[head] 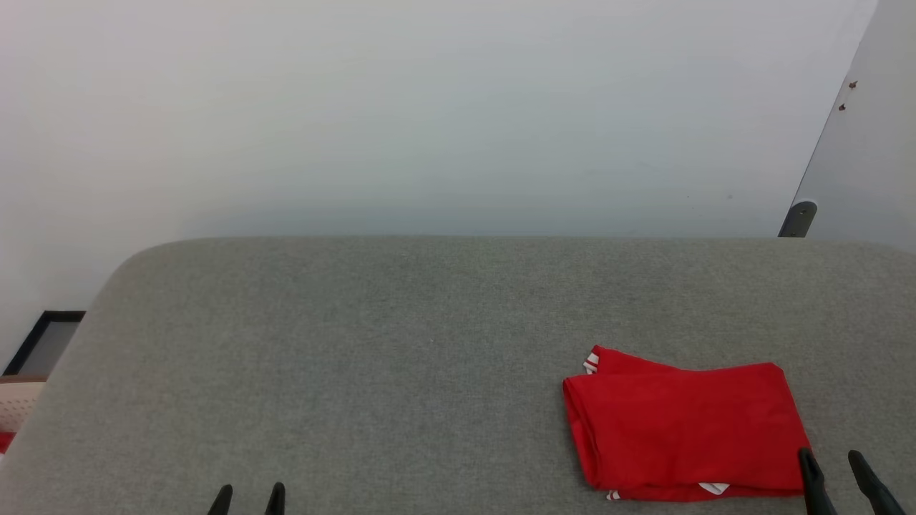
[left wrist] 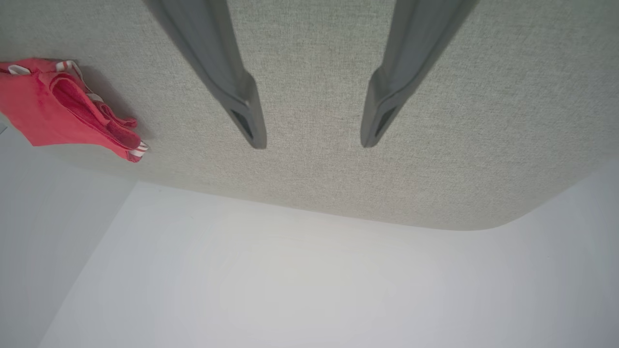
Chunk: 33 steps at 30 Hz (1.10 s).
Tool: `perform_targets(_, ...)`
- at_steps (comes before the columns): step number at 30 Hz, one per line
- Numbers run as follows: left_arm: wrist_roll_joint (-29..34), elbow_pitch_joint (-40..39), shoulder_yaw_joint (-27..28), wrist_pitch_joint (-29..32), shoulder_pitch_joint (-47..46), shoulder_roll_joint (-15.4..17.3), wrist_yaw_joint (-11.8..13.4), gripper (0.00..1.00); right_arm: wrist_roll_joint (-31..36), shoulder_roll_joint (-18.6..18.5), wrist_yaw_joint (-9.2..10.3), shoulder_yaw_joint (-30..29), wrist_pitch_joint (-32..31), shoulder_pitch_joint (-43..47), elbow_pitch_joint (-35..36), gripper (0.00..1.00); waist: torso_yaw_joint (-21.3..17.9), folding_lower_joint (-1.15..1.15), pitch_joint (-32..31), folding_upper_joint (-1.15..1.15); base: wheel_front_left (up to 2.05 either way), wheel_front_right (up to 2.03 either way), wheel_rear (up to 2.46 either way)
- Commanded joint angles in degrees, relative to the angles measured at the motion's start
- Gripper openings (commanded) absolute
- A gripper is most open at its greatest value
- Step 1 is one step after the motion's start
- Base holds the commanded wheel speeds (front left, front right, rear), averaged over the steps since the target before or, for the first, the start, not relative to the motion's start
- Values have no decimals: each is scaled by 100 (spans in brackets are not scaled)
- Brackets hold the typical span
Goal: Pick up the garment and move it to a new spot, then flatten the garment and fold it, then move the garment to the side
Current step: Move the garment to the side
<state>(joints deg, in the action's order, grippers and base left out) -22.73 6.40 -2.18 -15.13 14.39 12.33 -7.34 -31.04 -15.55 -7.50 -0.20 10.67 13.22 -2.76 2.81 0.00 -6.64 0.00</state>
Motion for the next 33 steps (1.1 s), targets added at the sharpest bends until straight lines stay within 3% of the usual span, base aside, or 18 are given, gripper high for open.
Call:
perform_targets(1,-9,-26,-5,3,4,-10,-21,100,53,26,3,-29,-35,21,33,100,9,0,-4,0,0,0,0)
perform_targets(4,-41,-42,7,3,5,-35,-21,100,28,11,2,26,-90,-91,80,100,-8,0,-2,0,0,0,0)
perform_targets(11,-70,-118,68,3,-53,-167,-21,100,-244,-507,3,142,-636,-819,102,100,-144,0,142,0,0,0,0)
perform_targets(19,-125,-20,-74,3,-292,-191,-21,100,-1253,-1468,0,852,-3541,-1816,-851,100,-177,0,437,0,0,0,0)
perform_targets(22,-148,57,-209,3,-514,-133,-21,100,-1652,-1655,1,790,-4355,-2266,-1318,100,-141,0,599,0,0,0,0)
perform_targets(28,-214,81,-358,3,-940,-16,-21,100,-1643,-1806,1,913,-5176,-3021,-1902,100,-87,0,1035,0,0,0,0)
perform_targets(33,-250,84,-497,3,-1323,65,-21,100,-1348,-1549,1,1067,-5353,-3621,-2451,100,-17,0,1416,0,0,0,0)
